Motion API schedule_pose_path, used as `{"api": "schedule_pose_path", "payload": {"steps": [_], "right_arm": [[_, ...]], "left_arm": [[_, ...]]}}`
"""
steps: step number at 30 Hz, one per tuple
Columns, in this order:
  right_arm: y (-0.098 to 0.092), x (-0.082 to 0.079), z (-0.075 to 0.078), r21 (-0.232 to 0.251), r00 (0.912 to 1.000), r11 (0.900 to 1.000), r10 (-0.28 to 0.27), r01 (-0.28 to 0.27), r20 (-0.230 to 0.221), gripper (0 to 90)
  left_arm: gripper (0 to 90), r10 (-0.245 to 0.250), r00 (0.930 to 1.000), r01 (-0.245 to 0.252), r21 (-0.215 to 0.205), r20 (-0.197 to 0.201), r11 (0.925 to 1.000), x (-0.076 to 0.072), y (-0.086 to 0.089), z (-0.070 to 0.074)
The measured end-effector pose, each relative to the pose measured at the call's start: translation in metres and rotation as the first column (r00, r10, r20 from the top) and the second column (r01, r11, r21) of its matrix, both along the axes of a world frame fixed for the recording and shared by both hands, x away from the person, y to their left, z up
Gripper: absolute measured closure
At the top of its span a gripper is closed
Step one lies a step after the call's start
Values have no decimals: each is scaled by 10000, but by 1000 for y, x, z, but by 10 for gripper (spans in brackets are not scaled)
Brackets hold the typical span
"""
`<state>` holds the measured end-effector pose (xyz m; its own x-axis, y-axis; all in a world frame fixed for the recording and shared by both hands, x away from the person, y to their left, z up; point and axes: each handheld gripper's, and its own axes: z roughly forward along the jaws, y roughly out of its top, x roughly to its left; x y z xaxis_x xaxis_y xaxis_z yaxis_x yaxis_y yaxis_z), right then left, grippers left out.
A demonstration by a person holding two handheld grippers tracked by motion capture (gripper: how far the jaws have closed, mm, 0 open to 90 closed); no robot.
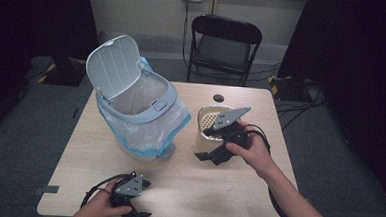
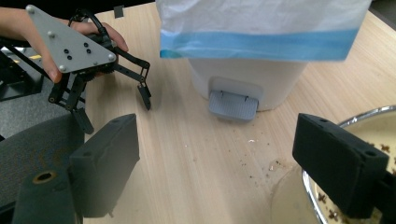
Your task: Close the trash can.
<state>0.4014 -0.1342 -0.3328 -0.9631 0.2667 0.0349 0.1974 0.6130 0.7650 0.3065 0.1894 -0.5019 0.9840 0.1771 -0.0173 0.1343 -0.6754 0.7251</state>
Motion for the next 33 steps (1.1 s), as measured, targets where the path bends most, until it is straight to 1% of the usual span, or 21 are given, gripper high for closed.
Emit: {"api": "schedule_pose_path", "payload": {"steps": [5, 6, 7, 8, 11, 13, 14, 19, 24, 27, 28, 31, 32, 33], "right_arm": [[-7, -2, -10, 128, 9999, 9999, -61, 63, -123, 142], [-7, -2, -10, 128, 9999, 9999, -61, 63, -123, 142], [-9, -3, -14, 119, 9998, 9999, -89, 92, -205, 142], [-9, -3, -14, 119, 9998, 9999, -89, 92, -205, 142], [-14, -5, -23, 27, 9995, 9998, -190, 190, -251, 142], [-16, -5, -26, 72, 9992, 9998, -197, 200, -353, 142], [-16, -5, -26, 72, 9992, 9998, -197, 200, -353, 142], [-21, -7, -37, -25, 9986, 9994, -352, 352, -384, 142], [-24, -8, -43, 60, 9983, 9993, -378, 382, -444, 142], [-26, -9, -51, -45, 9978, 9989, -463, 461, -477, 142], [-26, -9, -51, -45, 9978, 9989, -463, 461, -477, 142], [-29, -11, -58, -136, 9974, 9985, -537, 531, -488, 142], [-29, -11, -58, -136, 9974, 9985, -537, 531, -488, 142], [-29, -12, -61, -220, 9973, 9983, -543, 533, -499, 142]], "left_arm": [[45, 3, 10000, -3, -17, -3, 10000, 0, 0, 0], [45, 3, 10000, -3, -17, -3, 10000, 0, 0, 0], [45, 1, 10000, -1, -10, -2, 10000, 0, 0, 0], [45, 1, 10000, -1, -10, -2, 10000, 0, 0, 0], [45, 1, 10000, -1, 10, -1, 10000, 0, 0, 0], [45, 1, 10000, -1, -15, -3, 10000, 0, 0, 0], [45, 1, 10000, -1, -15, -3, 10000, 0, 0, 0], [44, 0, 10000, 0, 15, -4, 10000, 0, 0, 0], [45, 1, 10000, -1, -15, -7, 10000, 0, 0, 0], [44, 3, 10000, -3, 9, -2, 10000, 0, 0, 0], [45, 3, 10000, -3, 9, -2, 10000, 0, 0, 0], [45, -1, 10000, 1, 16, -1, 10000, 0, 0, 0], [45, -1, 10000, 1, 16, -1, 10000, 0, 0, 0], [45, -4, 10000, 4, 15, 1, 10000, 0, 0, 0]]}}
